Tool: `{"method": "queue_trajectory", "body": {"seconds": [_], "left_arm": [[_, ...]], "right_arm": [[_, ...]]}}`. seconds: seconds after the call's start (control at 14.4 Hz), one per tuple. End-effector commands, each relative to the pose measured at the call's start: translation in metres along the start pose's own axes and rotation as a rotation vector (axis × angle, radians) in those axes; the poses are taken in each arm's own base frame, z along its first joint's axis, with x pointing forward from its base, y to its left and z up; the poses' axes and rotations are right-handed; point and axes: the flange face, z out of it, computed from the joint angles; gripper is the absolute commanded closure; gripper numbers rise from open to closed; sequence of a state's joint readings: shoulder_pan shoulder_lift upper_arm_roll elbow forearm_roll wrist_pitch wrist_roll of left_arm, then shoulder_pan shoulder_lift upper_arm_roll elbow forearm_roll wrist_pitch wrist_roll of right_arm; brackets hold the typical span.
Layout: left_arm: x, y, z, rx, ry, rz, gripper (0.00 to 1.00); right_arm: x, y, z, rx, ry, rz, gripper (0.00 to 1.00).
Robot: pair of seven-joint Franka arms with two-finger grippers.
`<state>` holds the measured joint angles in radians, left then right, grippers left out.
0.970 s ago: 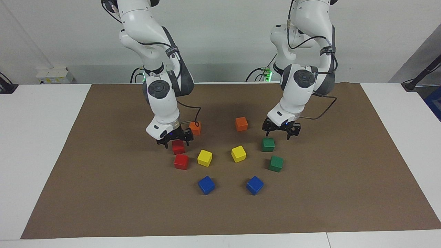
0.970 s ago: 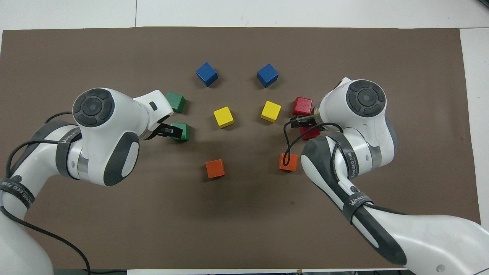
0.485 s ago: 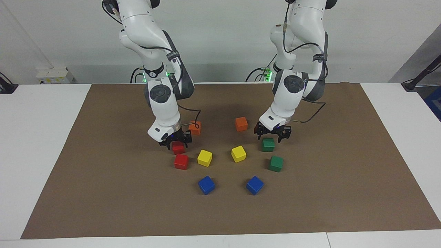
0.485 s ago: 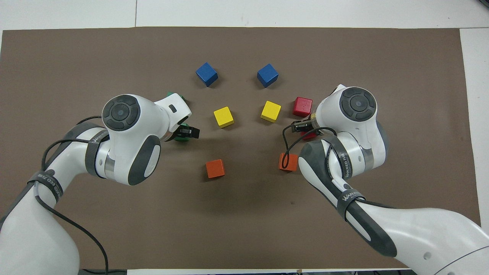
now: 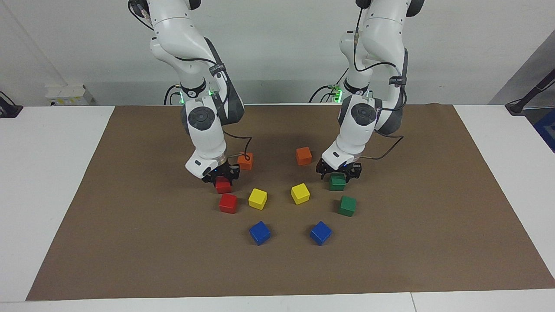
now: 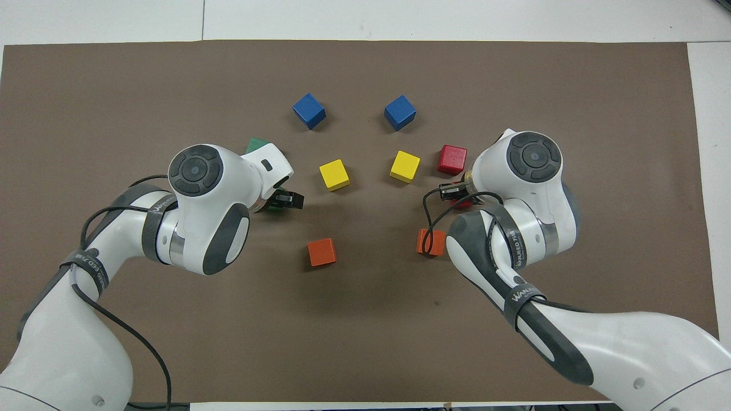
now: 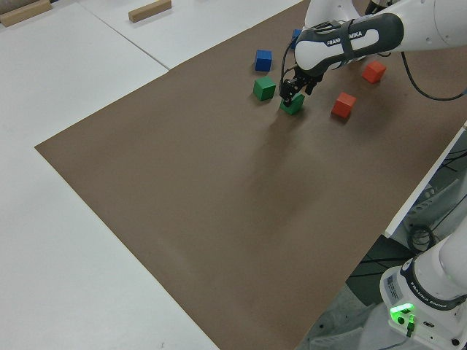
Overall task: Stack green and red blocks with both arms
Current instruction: 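Carry the green block outward with the left gripper while the right gripper carries red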
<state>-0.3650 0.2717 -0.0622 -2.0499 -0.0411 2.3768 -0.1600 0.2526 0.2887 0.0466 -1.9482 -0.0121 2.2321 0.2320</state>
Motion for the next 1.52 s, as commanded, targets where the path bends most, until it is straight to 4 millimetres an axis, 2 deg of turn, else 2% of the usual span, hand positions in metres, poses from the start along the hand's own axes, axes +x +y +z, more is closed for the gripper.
{"method": "queue_trajectory", "body": {"seconds": [0.0, 0.14, 0.28, 0.35, 0.42, 0.48, 0.55, 0.69, 0.83, 0.97, 1.11, 1.25, 1.45], "left_arm": [[-0.002, 0.001, 0.007, -0.004, 0.010, -0.010, 0.00], [-0.001, 0.001, 0.006, -0.004, 0.015, -0.007, 0.08], [-0.001, -0.001, 0.007, -0.003, 0.013, -0.012, 0.21], [-0.001, -0.001, 0.006, -0.003, 0.017, -0.012, 0.33], [-0.001, -0.001, 0.007, -0.003, 0.018, -0.012, 0.53], [0.000, -0.004, 0.007, -0.001, 0.020, -0.015, 0.92], [0.001, -0.009, 0.006, 0.000, 0.022, -0.010, 1.00], [0.004, -0.019, 0.004, 0.002, 0.026, 0.004, 1.00], [0.009, -0.027, -0.001, 0.001, 0.027, -0.010, 1.00], [0.013, -0.040, -0.020, 0.004, 0.013, -0.030, 1.00], [0.022, -0.058, -0.059, 0.003, -0.014, -0.063, 1.00], [0.028, -0.087, -0.103, -0.002, -0.026, -0.111, 1.00], [0.017, -0.139, -0.140, -0.001, -0.012, -0.193, 1.00]], "right_arm": [[0.026, 0.048, -0.067, 0.005, -0.019, 0.050, 1.00], [0.034, 0.098, -0.091, 0.007, 0.005, 0.021, 1.00], [0.038, 0.152, -0.093, 0.007, 0.029, 0.003, 1.00], [0.037, 0.171, -0.091, 0.005, 0.041, -0.005, 1.00], [0.035, 0.186, -0.086, 0.004, 0.040, -0.015, 1.00], [0.033, 0.196, -0.081, 0.003, 0.048, -0.025, 1.00], [0.032, 0.202, -0.076, 0.001, 0.057, -0.022, 1.00], [0.025, 0.218, -0.057, 0.000, 0.063, -0.002, 1.00], [0.022, 0.219, -0.040, -0.002, 0.068, -0.029, 1.00], [0.019, 0.220, -0.029, 0.000, 0.056, -0.029, 1.00], [0.014, 0.219, -0.017, -0.001, 0.063, -0.031, 1.00], [0.011, 0.226, -0.007, -0.002, 0.066, -0.026, 1.00], [0.008, 0.230, 0.002, -0.002, 0.069, -0.027, 1.00]]}}
